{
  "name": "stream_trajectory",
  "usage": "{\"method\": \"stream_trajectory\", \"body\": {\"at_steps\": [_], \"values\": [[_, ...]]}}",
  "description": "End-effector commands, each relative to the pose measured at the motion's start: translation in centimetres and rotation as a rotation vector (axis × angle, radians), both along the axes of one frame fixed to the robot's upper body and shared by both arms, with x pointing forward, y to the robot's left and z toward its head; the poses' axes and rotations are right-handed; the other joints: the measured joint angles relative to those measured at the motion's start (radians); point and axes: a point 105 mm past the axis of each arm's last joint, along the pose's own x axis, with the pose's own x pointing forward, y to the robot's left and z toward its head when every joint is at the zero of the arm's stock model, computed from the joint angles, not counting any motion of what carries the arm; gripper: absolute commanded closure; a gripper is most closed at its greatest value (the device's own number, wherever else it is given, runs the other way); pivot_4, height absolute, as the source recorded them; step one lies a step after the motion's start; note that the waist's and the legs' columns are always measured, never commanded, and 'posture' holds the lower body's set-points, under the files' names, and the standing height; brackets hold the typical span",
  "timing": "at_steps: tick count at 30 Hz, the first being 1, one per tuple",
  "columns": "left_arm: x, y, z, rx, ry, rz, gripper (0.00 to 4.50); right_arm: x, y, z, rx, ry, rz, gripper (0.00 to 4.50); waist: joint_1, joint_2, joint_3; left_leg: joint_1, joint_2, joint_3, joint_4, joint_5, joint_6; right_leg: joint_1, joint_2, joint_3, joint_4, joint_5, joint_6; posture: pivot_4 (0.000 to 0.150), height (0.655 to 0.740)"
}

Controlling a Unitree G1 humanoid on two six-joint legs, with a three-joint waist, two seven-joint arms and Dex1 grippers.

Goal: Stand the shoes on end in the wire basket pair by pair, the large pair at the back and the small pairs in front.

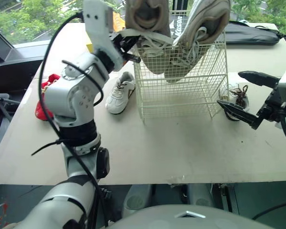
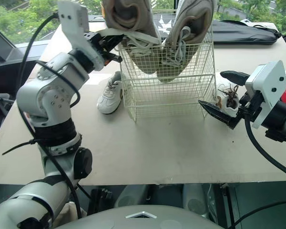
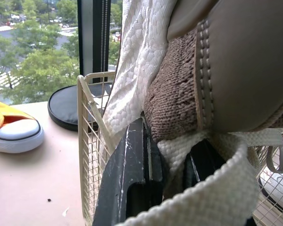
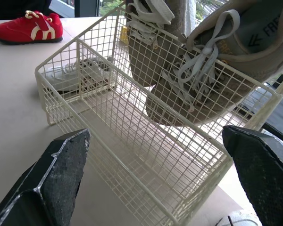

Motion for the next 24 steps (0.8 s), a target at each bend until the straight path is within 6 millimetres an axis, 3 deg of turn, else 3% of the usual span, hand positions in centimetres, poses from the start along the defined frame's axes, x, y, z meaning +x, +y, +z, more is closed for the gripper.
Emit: {"method": "stream_trajectory", "body": {"at_steps": [1, 5, 6, 9, 13, 18, 24], "values": [[-0.4, -2.0, -6.2, 0.065, 0.261, -0.113, 4.33, -0.2, 0.2, 1.9, 0.043, -0.089, 0.013, 0.00, -0.006, 0.000, 0.000, 0.000, 0.000, 0.000, 0.000, 0.000, 0.000, 0.000, 0.000, 0.001, 0.000, 0.000, 0.000, 0.150, 0.7400], [0.3, -3.3, -3.8, 0.033, 0.186, -0.135, 4.33, 0.1, -0.2, 3.7, 0.129, -0.131, 0.005, 0.00, -0.001, 0.000, 0.000, 0.000, 0.000, 0.000, 0.000, 0.000, 0.000, 0.000, 0.000, 0.000, 0.000, 0.000, 0.000, 0.150, 0.7400], [0.4, -3.2, -3.5, 0.024, 0.187, -0.141, 3.31, 0.0, -0.1, 3.8, 0.129, -0.136, 0.015, 0.00, 0.004, 0.000, 0.000, 0.000, 0.000, -0.001, 0.000, 0.000, 0.000, 0.000, 0.000, -0.001, 0.000, 0.000, 0.000, 0.150, 0.7400], [0.3, -2.1, -3.1, 0.026, 0.174, -0.132, 2.17, -0.1, 0.3, 3.9, 0.132, -0.140, 0.035, 0.00, 0.006, -0.001, 0.001, -0.001, -0.001, -0.001, 0.001, 0.000, 0.000, 0.000, 0.000, -0.001, 0.000, 0.000, 0.000, 0.150, 0.7400], [-2.1, -0.3, -1.1, 0.036, 0.064, -0.169, 0.39, -0.1, 0.3, 3.8, 0.122, -0.153, 0.035, 0.00, -0.011, -0.001, 0.001, -0.001, 0.000, -0.001, 0.000, 0.000, 0.000, 0.000, 0.000, 0.000, 0.000, 0.000, 0.000, 0.150, 0.7400], [-4.8, 2.5, -0.7, 0.090, -0.039, -0.180, 0.39, 0.3, 0.7, 3.3, 0.126, -0.135, 0.063, 0.00, -0.034, 0.000, 0.002, -0.001, 0.001, -0.001, -0.002, 0.000, 0.000, -0.003, 0.000, 0.000, 0.000, 0.000, 0.000, 0.150, 0.7400], [-10.3, 3.1, -2.9, 0.124, -0.042, -0.408, 0.18, 1.2, -0.6, 1.1, 0.124, -0.039, 0.024, 0.00, -0.036, -0.001, 0.006, -0.002, 0.001, 0.000, -0.005, 0.000, 0.000, -0.007, 0.000, 0.002, 0.000, 0.000, -0.001, 0.150, 0.7400]]}}
